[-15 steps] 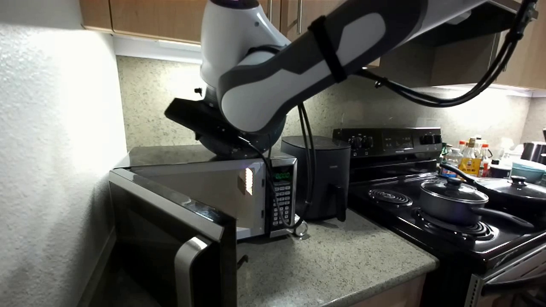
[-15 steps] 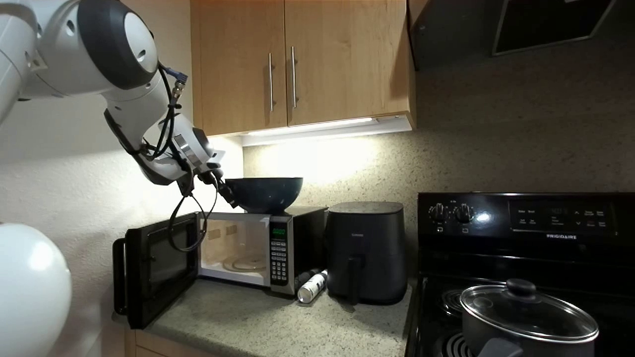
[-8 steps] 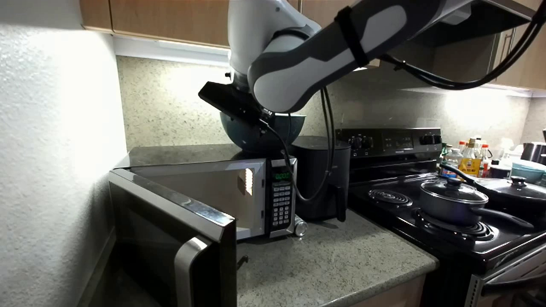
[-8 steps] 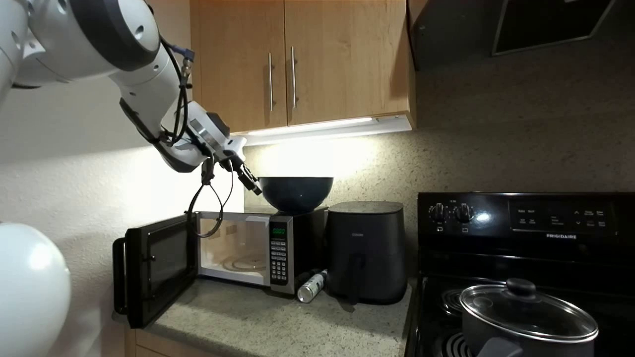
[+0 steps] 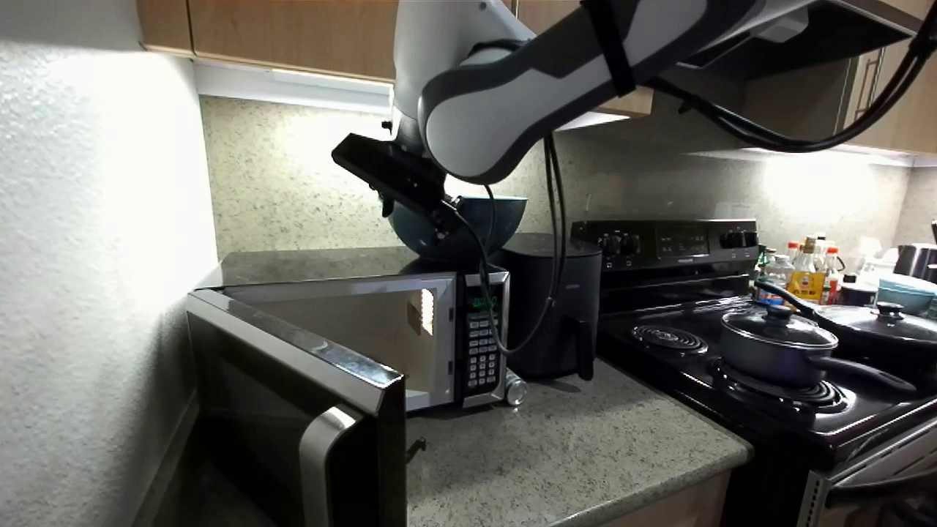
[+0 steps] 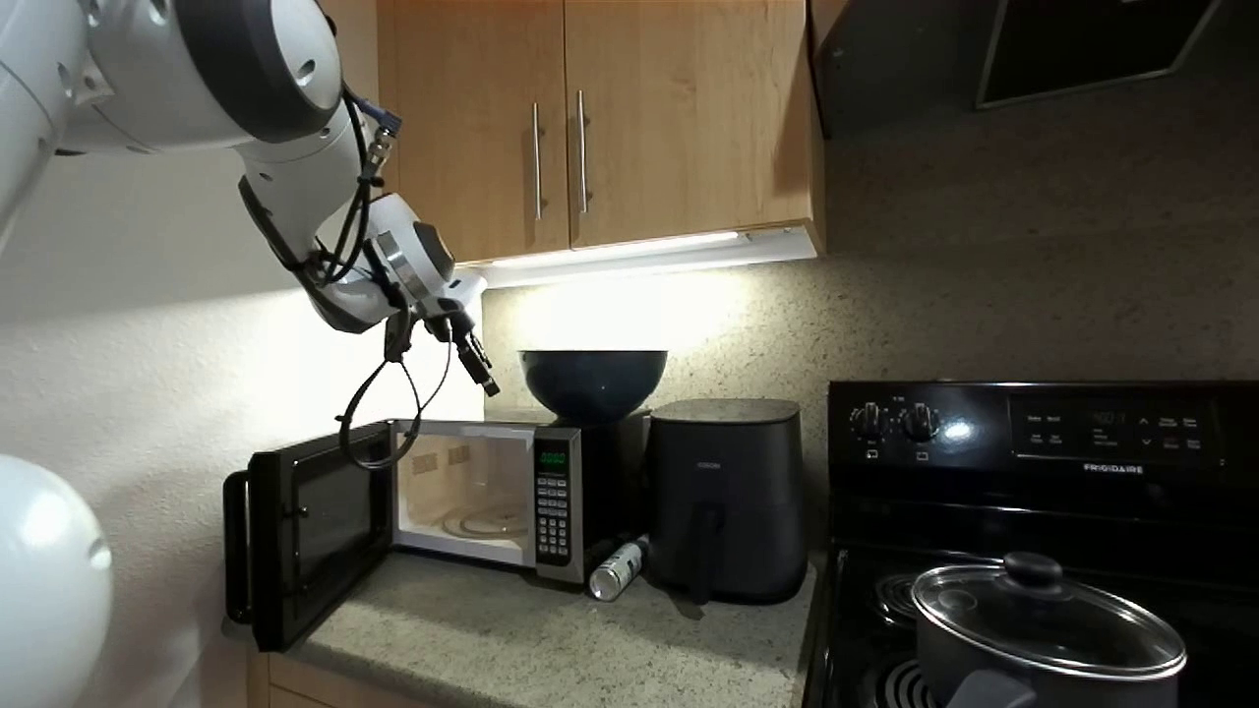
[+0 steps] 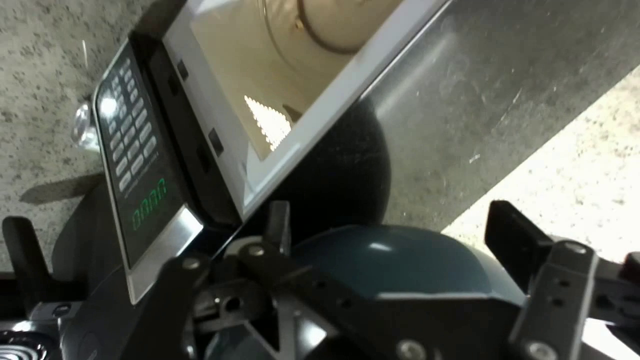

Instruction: Remove the bowl from the microwave and put it on top of the microwave

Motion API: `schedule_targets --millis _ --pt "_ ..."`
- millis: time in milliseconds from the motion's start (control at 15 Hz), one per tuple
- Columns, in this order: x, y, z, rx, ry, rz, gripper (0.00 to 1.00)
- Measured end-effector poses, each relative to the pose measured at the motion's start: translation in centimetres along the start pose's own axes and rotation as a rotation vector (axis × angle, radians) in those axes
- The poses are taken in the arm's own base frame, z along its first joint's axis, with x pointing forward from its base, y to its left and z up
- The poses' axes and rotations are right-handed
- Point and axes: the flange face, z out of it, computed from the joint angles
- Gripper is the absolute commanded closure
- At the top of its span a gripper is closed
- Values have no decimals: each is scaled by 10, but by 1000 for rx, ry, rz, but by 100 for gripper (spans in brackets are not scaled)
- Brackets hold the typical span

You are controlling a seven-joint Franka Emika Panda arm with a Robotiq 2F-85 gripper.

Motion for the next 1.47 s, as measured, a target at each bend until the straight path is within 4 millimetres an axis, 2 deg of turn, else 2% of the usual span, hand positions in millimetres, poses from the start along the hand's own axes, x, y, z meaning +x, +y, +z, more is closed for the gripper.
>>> schedule_targets --millis 333,533,867,1067,1200,1467 --pt "-6 -1 -7 37 -241 -8 0" --pt "-1 -6 -15 72 -240 1 0" --pt "-3 -2 -12 59 -242 -9 0" --pt "2 23 -5 7 -241 -17 0" --pt "17 48 -8 -27 -228 -1 0" --pt "53 105 -27 -79 -194 88 0"
